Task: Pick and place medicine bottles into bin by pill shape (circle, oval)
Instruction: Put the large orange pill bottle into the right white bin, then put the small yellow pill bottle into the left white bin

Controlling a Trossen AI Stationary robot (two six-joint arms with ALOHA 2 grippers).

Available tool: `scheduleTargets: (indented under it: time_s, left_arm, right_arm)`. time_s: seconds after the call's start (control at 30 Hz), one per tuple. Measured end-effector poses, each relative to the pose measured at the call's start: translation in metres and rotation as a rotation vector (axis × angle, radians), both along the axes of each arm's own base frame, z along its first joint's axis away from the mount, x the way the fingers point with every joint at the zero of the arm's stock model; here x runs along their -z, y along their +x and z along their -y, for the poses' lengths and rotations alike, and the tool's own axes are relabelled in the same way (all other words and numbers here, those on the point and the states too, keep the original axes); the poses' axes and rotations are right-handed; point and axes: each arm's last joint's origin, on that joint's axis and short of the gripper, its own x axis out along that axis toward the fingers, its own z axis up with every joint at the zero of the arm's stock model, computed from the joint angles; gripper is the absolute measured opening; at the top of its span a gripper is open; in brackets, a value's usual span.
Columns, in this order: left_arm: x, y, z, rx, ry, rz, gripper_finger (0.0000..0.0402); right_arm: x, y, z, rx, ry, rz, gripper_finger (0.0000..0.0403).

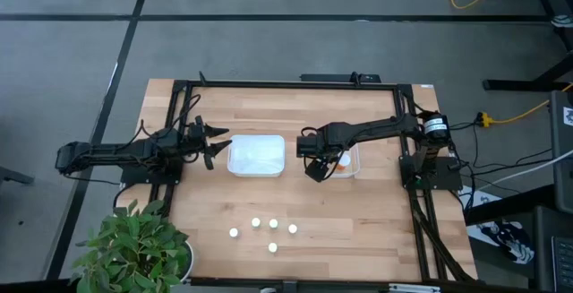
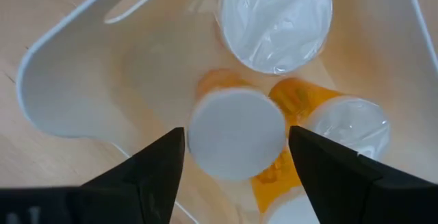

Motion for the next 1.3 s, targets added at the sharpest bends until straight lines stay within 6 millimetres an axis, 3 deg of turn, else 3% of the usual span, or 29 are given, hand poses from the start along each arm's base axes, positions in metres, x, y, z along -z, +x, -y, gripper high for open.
scheduleTargets:
  time_s: [0.2, 0.43, 0.8, 1.1, 1.3]
  left_arm:
    - [0.000, 0.000, 0.000, 0.000, -0.005, 0.002, 0.0194]
    - [0.000, 0.000, 0.000, -0.001, -0.006, 0.002, 0.0194]
    - [0.000, 0.000, 0.000, -0.001, -0.006, 0.002, 0.0194]
    - [0.000, 0.000, 0.000, -0.001, -0.006, 0.001, 0.0194]
    - [0.000, 0.000, 0.000, 0.000, -0.006, 0.002, 0.0194]
  right_arm:
    - [-0.014, 0.003, -0.002, -0.028, -0.017, 0.004, 0.0265]
    - [-0.044, 0.005, -0.022, -0.128, -0.155, -0.012, 0.0266]
    - [-0.091, 0.022, -0.057, -0.227, -0.166, 0.220, 0.0266]
    - [-0.098, 0.033, -0.066, -0.202, -0.137, 0.362, 0.0266]
    - [-0.105, 0.045, -0.060, -0.066, -0.251, 0.513, 0.0266]
